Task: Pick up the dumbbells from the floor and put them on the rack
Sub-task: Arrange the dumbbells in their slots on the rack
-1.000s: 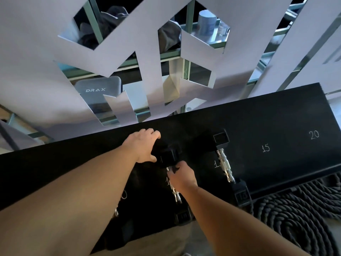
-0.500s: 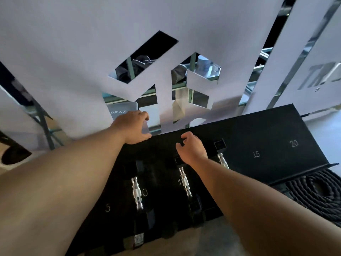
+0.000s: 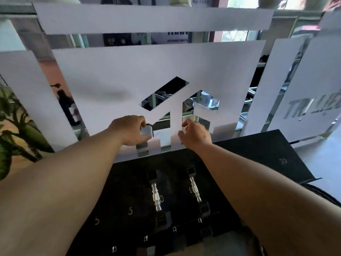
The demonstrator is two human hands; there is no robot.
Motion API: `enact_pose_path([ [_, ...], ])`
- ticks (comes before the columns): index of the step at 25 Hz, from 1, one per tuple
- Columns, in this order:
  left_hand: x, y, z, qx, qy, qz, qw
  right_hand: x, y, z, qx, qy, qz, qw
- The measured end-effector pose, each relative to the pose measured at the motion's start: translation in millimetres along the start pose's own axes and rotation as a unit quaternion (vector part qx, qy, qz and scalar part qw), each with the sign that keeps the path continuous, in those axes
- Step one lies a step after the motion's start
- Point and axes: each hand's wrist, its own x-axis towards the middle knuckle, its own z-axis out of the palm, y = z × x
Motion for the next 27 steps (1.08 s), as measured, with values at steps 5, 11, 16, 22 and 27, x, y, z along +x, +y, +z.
enact_pose_path([
  [5,-44,-15,-18,0.01,0.045,0.006,0.999,-32,-34,-2,0.015,0.012,-0.007,1.0],
  [11,-79,-10,-2,-0.02,0.031,0.046,0.998,-86,-38,36,0.023,-0.024,0.024,0.999],
  [16,-99,-4,22,-0.008,0.017,0.064,0.998,-108,-34,39,-0.004,-0.038,0.008,0.999],
  [22,-121,-48,15,0.005,0.011,0.032,0.999,-111,-7,16,-0.055,-0.037,-0.003,0.998],
  [27,-113,-62,27,0.013,-0.015,0.011,1.0,-119,15,35,-0.014,-0.056,0.043,0.997],
])
